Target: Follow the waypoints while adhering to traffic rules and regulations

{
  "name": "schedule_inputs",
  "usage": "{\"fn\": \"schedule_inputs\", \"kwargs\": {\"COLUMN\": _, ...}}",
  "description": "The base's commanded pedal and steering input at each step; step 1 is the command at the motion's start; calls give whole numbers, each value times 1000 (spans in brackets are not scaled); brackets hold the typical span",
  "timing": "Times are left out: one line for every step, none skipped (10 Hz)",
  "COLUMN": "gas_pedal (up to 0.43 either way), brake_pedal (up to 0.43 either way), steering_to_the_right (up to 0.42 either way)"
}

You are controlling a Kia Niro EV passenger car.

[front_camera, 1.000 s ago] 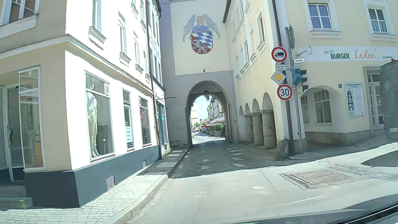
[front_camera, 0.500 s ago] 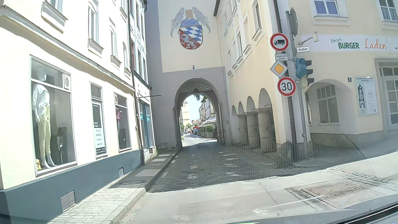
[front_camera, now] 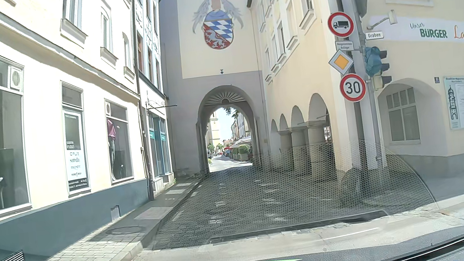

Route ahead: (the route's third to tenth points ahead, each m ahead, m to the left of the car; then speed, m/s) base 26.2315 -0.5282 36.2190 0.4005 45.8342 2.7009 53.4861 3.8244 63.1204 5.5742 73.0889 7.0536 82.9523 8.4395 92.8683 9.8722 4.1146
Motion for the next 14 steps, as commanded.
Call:
{"fn": "schedule_inputs", "kwargs": {"gas_pedal": 130, "brake_pedal": 0, "steering_to_the_right": -2}}
{"fn": "schedule_inputs", "kwargs": {"gas_pedal": 130, "brake_pedal": 0, "steering_to_the_right": -5}}
{"fn": "schedule_inputs", "kwargs": {"gas_pedal": 130, "brake_pedal": 0, "steering_to_the_right": -14}}
{"fn": "schedule_inputs", "kwargs": {"gas_pedal": 130, "brake_pedal": 0, "steering_to_the_right": -28}}
{"fn": "schedule_inputs", "kwargs": {"gas_pedal": 130, "brake_pedal": 0, "steering_to_the_right": -39}}
{"fn": "schedule_inputs", "kwargs": {"gas_pedal": 130, "brake_pedal": 0, "steering_to_the_right": -41}}
{"fn": "schedule_inputs", "kwargs": {"gas_pedal": 130, "brake_pedal": 0, "steering_to_the_right": -41}}
{"fn": "schedule_inputs", "kwargs": {"gas_pedal": 130, "brake_pedal": 0, "steering_to_the_right": -41}}
{"fn": "schedule_inputs", "kwargs": {"gas_pedal": 118, "brake_pedal": 0, "steering_to_the_right": -41}}
{"fn": "schedule_inputs", "kwargs": {"gas_pedal": 110, "brake_pedal": 0, "steering_to_the_right": -41}}
{"fn": "schedule_inputs", "kwargs": {"gas_pedal": 98, "brake_pedal": 0, "steering_to_the_right": -40}}
{"fn": "schedule_inputs", "kwargs": {"gas_pedal": 28, "brake_pedal": 0, "steering_to_the_right": -40}}
{"fn": "schedule_inputs", "kwargs": {"gas_pedal": 28, "brake_pedal": 0, "steering_to_the_right": -40}}
{"fn": "schedule_inputs", "kwargs": {"gas_pedal": 28, "brake_pedal": 0, "steering_to_the_right": -39}}
